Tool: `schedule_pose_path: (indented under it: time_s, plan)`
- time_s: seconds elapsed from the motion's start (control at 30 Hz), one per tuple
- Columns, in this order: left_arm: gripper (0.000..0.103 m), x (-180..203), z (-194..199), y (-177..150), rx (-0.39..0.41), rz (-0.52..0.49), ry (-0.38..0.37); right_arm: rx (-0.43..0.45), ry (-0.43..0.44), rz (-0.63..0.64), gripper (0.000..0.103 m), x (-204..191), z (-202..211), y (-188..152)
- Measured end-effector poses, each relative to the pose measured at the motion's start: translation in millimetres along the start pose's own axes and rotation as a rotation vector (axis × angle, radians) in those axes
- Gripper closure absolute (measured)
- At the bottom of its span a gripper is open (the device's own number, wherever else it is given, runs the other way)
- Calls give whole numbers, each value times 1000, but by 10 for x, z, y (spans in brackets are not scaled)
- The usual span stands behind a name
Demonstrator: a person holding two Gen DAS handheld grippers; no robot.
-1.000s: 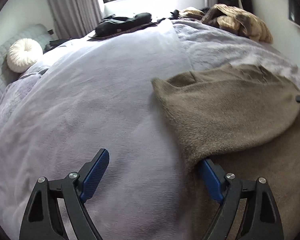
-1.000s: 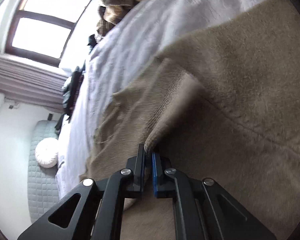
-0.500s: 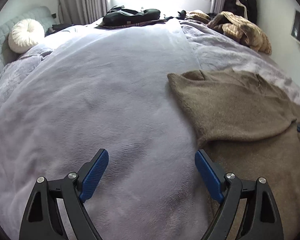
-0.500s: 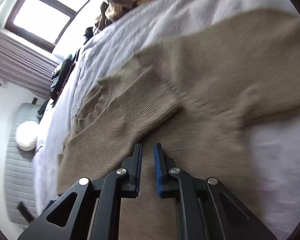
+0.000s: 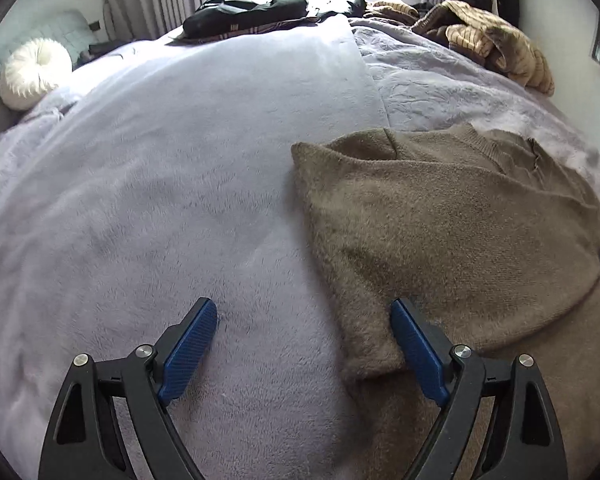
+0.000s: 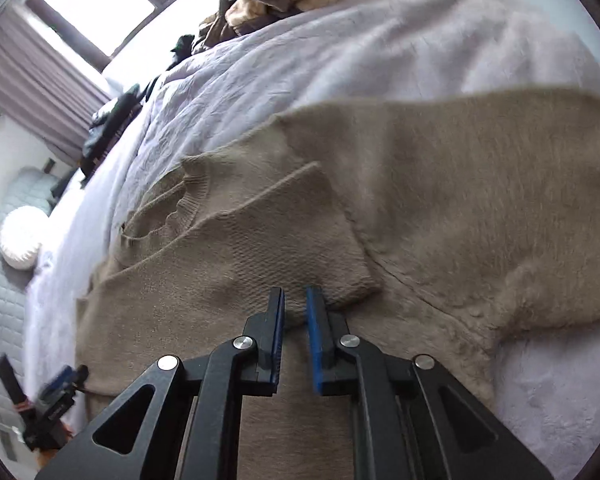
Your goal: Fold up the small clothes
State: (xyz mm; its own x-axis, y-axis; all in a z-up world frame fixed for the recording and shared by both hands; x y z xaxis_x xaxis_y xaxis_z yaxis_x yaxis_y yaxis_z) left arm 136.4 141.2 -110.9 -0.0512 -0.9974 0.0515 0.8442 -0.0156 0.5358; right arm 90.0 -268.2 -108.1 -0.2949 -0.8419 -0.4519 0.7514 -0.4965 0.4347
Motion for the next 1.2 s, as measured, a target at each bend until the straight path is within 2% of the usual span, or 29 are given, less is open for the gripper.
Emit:
schedule_pose_path:
  time_s: [0.13,0.23,0.43,0.67,0.83,0.9,1.07,1.17,1.2]
  plan:
    - [11,-38,64,-27,-7,11,-13,-7,-14,-13,90,83,86,-40]
    - [11,-4,151,-47,-1,4,6,-6,-5,-24,89,113,206,-84]
    - [11,119,402,-124,12,-13,-12,-15,24,-27,86,122,471,-272]
    - [11,342,768,-282,28,-21,-59,-32,54,-44,70,203,717,-580]
    - [11,591,926,-450,14,-38,-91,-38,75,-70,65,296,877,-808]
    - [11,705,979,-536,3,-42,-103,-38,93,-83,54,329,952,-899]
    - [11,936,1090,-754,-23,-38,-133,-34,115,-83,52,378,1124,-1029]
    - [11,1032,1171,-833,-8,-36,-133,-31,123,-80,45,417,1224,-1086]
    - [0,1056,1199,-853,0,-34,-135,-29,124,-79,43,434,1255,-1103]
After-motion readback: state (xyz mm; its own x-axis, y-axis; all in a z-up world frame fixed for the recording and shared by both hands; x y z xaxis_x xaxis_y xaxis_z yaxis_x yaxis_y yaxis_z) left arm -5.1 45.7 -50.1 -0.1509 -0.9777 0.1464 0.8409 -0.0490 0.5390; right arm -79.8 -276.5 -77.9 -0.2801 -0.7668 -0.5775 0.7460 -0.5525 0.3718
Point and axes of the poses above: each gripper's, at about its wrist camera, not at the fingertips, and z roughly against the way its jaws point, x to its right, y to its top, the point moved 3 cm from there along -z, roughly the way its jaws point, and after that the axes turned 1 degree about -y, right-handed, at the moved point
